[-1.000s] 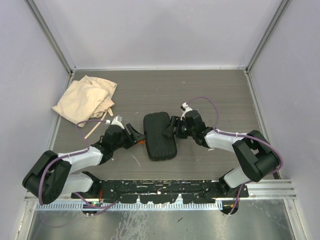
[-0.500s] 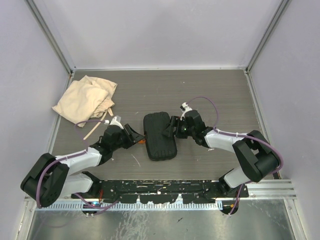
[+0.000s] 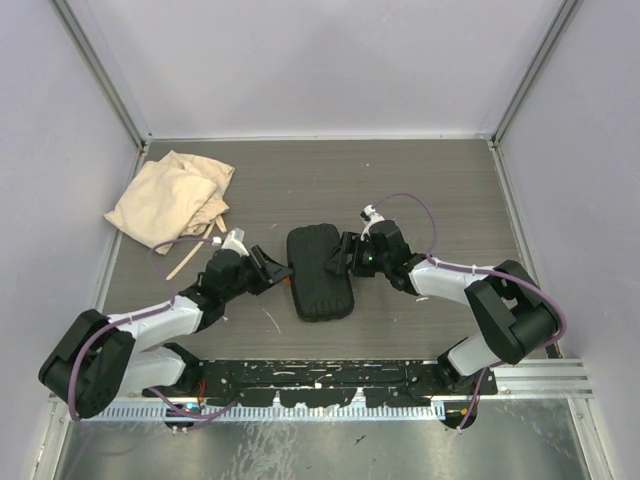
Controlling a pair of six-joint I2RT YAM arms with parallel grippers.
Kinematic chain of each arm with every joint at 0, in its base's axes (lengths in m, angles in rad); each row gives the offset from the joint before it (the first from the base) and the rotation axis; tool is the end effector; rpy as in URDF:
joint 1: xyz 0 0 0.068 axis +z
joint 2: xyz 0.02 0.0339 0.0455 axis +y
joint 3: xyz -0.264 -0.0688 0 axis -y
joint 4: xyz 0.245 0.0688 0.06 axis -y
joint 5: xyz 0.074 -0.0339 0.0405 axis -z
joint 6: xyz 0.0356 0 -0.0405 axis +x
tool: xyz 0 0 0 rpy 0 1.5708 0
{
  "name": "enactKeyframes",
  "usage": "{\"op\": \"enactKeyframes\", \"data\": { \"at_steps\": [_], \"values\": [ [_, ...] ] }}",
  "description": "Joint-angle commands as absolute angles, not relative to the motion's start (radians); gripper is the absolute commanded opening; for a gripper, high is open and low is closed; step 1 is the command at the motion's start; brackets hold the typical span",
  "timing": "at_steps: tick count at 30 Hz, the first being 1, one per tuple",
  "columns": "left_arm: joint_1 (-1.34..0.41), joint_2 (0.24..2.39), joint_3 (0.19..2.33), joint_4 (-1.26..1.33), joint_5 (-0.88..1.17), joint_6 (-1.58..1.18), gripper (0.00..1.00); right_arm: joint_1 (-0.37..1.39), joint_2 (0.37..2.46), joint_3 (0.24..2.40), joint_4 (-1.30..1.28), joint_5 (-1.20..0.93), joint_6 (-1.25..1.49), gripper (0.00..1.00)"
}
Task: Sort the tools into containers
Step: Close the storage box at the center of the board.
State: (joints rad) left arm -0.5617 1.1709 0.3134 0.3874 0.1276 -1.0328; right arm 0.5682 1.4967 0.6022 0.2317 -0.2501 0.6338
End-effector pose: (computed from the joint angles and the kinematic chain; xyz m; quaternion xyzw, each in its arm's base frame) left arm 0.1841 -0.1212 0.1611 -0.1661 0.8349 -0.4114 0.3258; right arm 0.2364 0.1614 0.1565 -0.0254 0.8930 0.3385 0.2955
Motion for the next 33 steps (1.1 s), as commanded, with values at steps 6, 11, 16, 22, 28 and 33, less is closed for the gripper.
{"op": "enactKeyframes", "data": {
  "at_steps": [6, 11, 16, 22, 28, 33],
  "values": [
    [-0.565, 1.246, 0.333, 0.524, 0.167, -1.047, 0.46, 0.583, 1.560, 0.551, 0.003, -0.192, 0.551, 0.73],
    [-0.565, 1.294, 0.334, 0.559, 0.179, -1.055, 0.46, 0.583, 1.557, 0.548, 0.003, -0.192, 0.552, 0.73],
    [-0.565, 1.311, 0.330, 0.570, 0.165, -1.063, 0.45, 0.583, 1.559, 0.549, 0.003, -0.193, 0.552, 0.73],
    [-0.565, 1.278, 0.323, 0.504, 0.120, -1.054, 0.43, 0.584, 1.565, 0.550, 0.007, -0.199, 0.552, 0.73],
    [-0.565, 1.210, 0.318, 0.446, 0.092, -1.036, 0.44, 0.584, 1.573, 0.549, 0.016, -0.205, 0.553, 0.73],
    [-0.564, 1.203, 0.313, 0.438, 0.084, -1.034, 0.44, 0.584, 1.578, 0.551, 0.018, -0.210, 0.554, 0.73]
  ]
}}
